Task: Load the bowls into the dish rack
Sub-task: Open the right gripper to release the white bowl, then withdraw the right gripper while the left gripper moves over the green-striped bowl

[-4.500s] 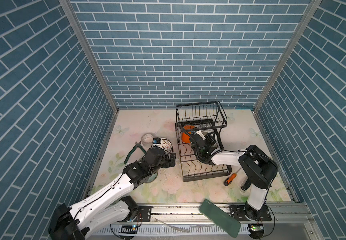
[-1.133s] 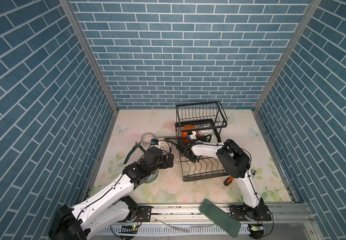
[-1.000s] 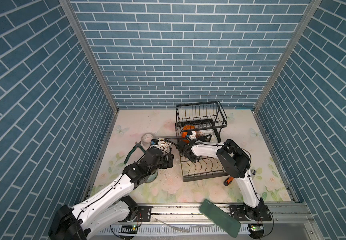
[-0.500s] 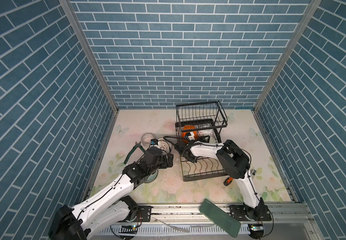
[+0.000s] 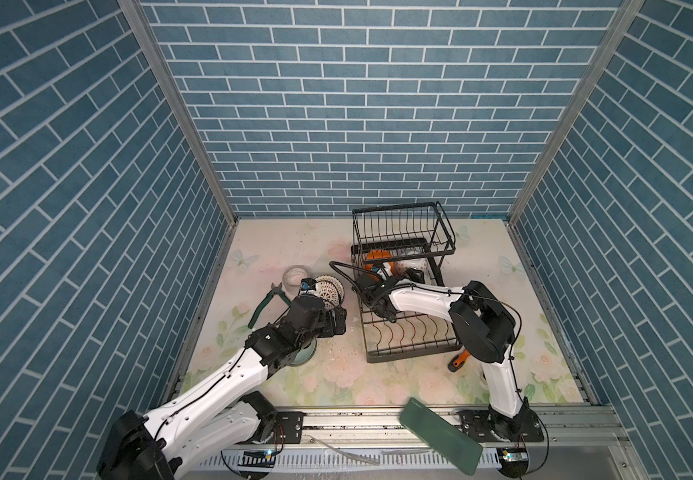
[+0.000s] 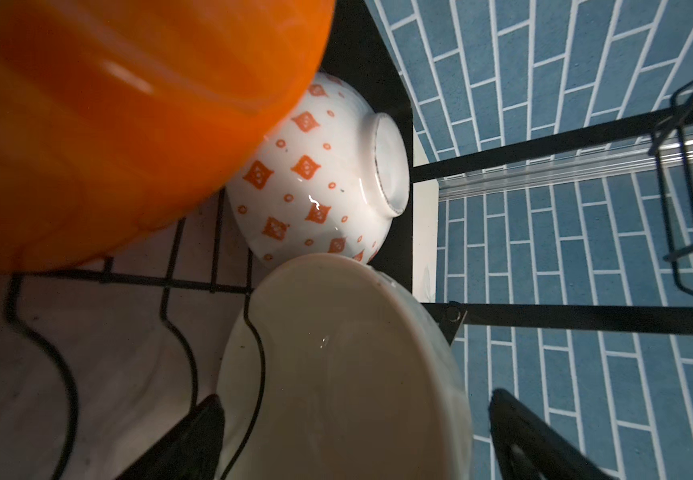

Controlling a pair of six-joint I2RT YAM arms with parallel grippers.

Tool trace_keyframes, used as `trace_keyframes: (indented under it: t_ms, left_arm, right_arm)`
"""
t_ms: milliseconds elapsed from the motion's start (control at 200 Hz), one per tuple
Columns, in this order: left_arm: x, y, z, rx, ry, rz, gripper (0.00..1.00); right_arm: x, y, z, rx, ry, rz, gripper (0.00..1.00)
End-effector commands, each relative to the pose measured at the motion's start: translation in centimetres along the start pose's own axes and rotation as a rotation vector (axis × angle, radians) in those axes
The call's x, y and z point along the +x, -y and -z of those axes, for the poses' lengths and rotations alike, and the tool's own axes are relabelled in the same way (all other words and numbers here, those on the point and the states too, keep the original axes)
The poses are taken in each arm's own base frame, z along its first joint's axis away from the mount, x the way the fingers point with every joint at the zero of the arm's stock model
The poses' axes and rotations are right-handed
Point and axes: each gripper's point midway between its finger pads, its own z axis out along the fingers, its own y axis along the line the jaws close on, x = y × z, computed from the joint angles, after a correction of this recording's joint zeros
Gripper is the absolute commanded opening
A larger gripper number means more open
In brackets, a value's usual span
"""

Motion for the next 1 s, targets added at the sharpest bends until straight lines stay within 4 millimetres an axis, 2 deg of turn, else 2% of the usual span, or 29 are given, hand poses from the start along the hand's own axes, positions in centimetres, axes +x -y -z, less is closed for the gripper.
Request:
trace_keyframes:
  t_ms: [0,330,560,730,995]
  left_arm:
    - [-0.2,-0.2,0.3,-0.011,0.001,-0.006,1.0]
    - [-0.3,-0.9,0.6,-0.044,0.0,-0.002,1.0]
    - [-0.8,-2.0,1.7,-0.096,0.007,0.01,1.0]
    - [-1.0,-3.8,3.1,-0.175,0.004,0.034,1.0]
    - [0.4,-7.5,4.4,-0.297,-0.048,0.133,1.0]
  right_arm:
    - [-0.1,1.0,0.7,-0.048,0.018,-0.092,0.99]
    - [-0.1,1.6,2.6,-0.158,0.077,-0.169,0.99]
    - [0.6,1.7,4.3,-0.236,0.109,-0.2,0.99]
    - [1.4,1.8,5.6,-0.292,0.129,-0.219,0.99]
    - [2.1,2.4,7.6,-0.406,0.165,-0.261,0.98]
